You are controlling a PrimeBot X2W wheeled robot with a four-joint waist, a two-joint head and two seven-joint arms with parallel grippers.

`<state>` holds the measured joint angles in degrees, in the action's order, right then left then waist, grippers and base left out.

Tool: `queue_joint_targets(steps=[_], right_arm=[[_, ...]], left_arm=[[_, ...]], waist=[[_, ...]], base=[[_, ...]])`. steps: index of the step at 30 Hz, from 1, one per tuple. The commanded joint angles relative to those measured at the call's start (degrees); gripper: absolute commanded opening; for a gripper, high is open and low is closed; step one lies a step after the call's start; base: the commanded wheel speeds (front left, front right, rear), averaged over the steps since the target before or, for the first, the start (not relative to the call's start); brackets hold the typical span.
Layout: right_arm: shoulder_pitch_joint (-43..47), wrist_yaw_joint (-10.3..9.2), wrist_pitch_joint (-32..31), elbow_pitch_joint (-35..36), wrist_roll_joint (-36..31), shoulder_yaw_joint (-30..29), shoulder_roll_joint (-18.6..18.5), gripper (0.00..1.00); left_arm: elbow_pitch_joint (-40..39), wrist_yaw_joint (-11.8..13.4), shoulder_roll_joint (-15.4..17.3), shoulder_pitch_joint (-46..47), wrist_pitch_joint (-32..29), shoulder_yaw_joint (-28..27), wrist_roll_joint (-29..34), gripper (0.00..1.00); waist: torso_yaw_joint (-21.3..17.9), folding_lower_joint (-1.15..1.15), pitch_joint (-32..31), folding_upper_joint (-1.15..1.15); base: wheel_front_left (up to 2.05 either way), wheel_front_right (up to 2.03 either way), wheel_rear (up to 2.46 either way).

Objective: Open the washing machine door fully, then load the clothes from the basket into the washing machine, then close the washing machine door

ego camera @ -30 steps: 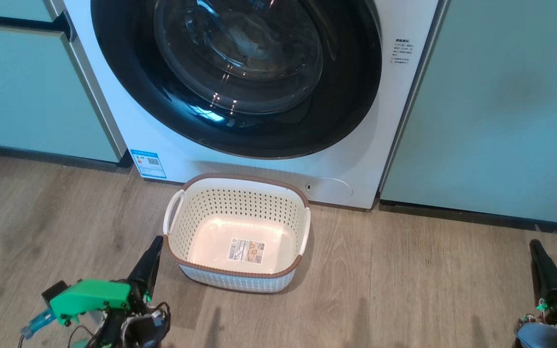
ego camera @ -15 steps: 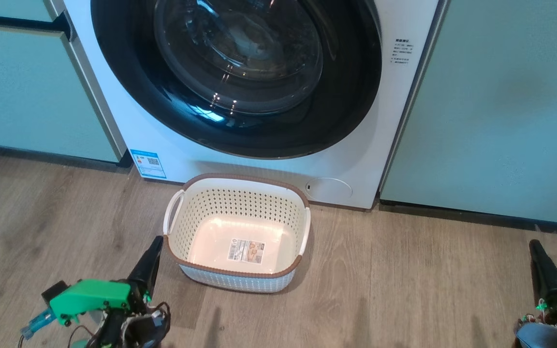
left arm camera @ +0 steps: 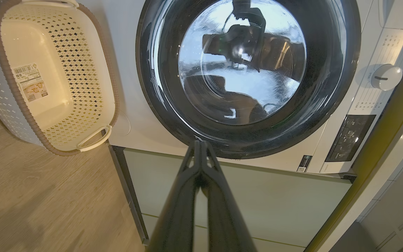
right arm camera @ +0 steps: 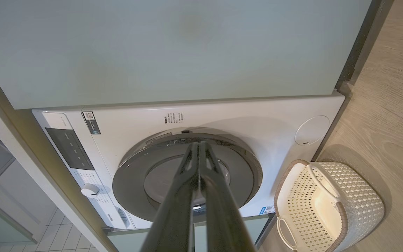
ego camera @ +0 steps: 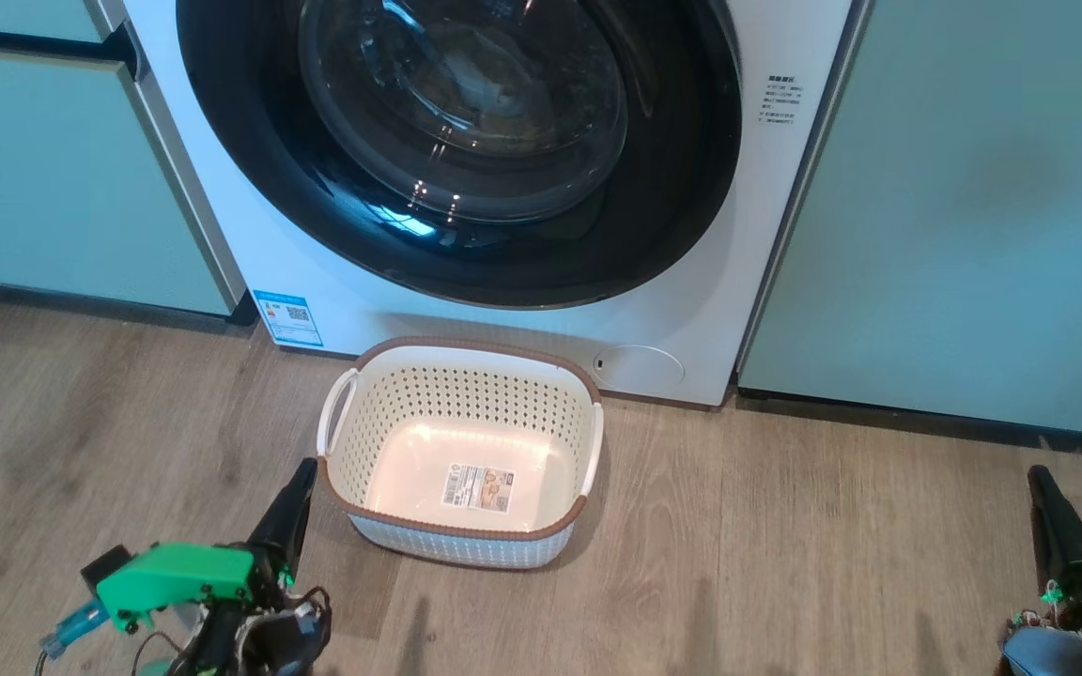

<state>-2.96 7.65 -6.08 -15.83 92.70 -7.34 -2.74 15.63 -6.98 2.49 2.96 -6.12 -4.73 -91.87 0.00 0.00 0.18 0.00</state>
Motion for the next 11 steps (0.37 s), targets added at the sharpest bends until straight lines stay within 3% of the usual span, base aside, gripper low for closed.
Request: queue_joint_targets(steps=[1,11], right_arm=[[-3.2,-0.16,-0.3,1.8,-0.5,0.9,-0.2,0.00],[-3.2,-0.16,-0.4,1.8,-0.5,0.9,-0.2,0.00]], left_arm=[[-1.6,-0.5,0.4,3.2,-0.4,-1.8,-0.3,0.00],[-1.6,-0.5,0.4,3.2,-0.4,-1.8,-0.3,0.00]], waist=[[0.0,0.00,0.0,0.00],[0.0,0.00,0.0,0.00]], base=[[0.00,0.00,0.00],[0.00,0.00,0.00]])
